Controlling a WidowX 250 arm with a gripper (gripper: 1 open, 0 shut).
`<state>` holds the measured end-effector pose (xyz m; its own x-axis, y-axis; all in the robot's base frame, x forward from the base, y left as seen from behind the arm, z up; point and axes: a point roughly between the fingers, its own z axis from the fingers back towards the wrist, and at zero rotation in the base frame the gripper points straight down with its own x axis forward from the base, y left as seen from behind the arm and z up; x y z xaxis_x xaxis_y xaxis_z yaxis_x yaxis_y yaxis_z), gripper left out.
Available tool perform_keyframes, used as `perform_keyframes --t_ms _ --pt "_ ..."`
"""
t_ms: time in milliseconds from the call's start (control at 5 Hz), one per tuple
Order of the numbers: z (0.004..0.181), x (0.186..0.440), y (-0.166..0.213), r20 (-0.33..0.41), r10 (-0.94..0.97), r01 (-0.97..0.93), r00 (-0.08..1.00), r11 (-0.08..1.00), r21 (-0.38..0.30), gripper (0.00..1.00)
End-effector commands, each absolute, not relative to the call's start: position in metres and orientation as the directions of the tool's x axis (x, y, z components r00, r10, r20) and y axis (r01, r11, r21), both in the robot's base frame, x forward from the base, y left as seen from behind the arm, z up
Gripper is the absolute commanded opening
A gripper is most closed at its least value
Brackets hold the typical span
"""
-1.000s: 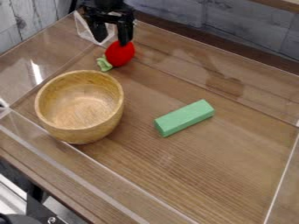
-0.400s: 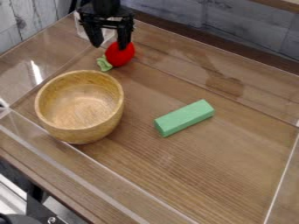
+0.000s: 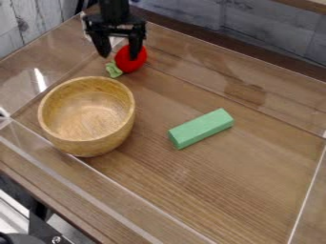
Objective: Move the red fruit to the right
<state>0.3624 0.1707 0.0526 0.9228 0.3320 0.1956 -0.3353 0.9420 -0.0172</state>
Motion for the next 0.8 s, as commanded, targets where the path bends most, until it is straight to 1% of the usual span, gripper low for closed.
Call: perform_keyframes --t_ms 0,200,600 --pt "0.089 0.364 0.161 0.282 0.328 -0.338 0.901 0.941 -0.016 1.0" --pt "0.082 0.37 0.151 0.28 0.382 -0.395 0.881 0.919 -0.013 0.0" --pt "0.071 0.374 0.118 0.275 0.289 -0.299 0.917 0.954 -0.007 0.0"
